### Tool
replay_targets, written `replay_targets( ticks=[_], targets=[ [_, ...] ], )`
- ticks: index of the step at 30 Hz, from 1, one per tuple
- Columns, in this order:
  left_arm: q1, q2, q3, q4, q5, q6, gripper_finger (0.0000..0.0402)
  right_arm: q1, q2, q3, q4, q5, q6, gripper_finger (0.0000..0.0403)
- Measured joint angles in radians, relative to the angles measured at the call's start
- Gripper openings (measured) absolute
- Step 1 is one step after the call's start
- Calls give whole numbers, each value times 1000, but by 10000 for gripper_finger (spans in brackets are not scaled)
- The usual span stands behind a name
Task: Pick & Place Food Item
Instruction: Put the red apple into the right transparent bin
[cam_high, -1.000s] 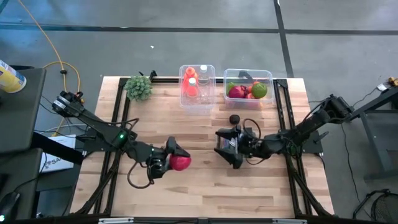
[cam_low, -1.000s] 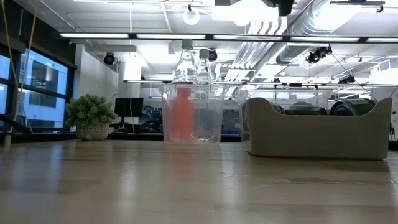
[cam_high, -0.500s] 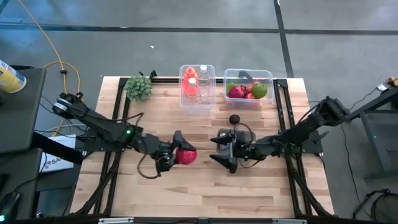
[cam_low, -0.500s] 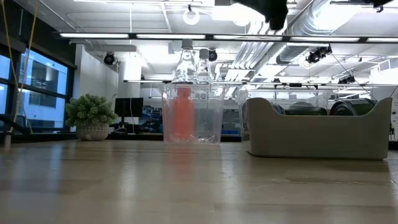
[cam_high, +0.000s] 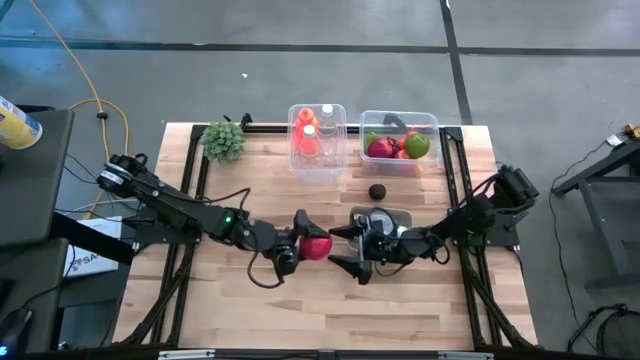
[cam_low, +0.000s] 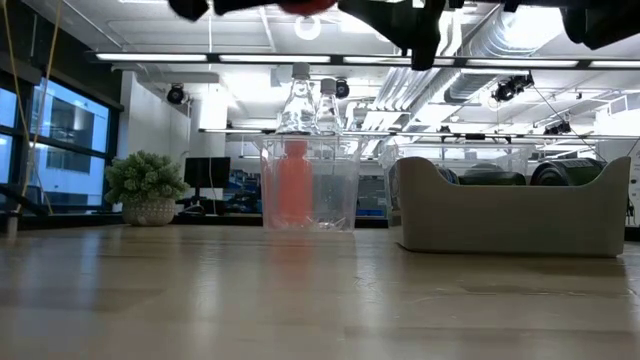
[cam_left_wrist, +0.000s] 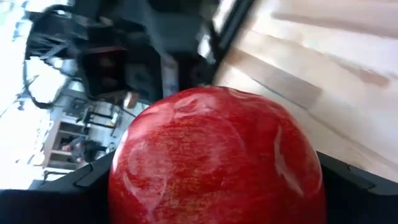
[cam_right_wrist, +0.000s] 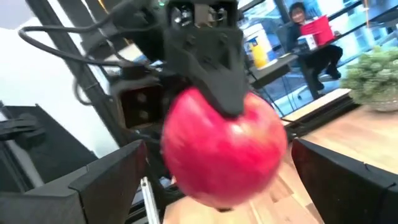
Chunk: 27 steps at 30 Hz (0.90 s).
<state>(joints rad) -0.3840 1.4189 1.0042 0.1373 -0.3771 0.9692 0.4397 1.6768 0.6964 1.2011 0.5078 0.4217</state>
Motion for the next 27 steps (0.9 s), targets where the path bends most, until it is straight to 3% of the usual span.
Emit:
replay_targets(
  ticks=[9, 15, 21, 27],
  targets=[
    [0, -1, 0, 88, 5, -58, 345, -1, 1, 22, 1, -29, -62, 393],
    [24, -2, 0, 130, 70, -76, 345, -16, 2, 82, -37, -44, -139, 393],
    [38, -5, 0, 178, 80, -75, 345, -75, 0, 152, -125, -186, -85, 393],
    [35, -4, 0, 175, 76, -70, 345, -81, 0, 163, -154, -199, -84, 361]
  ],
)
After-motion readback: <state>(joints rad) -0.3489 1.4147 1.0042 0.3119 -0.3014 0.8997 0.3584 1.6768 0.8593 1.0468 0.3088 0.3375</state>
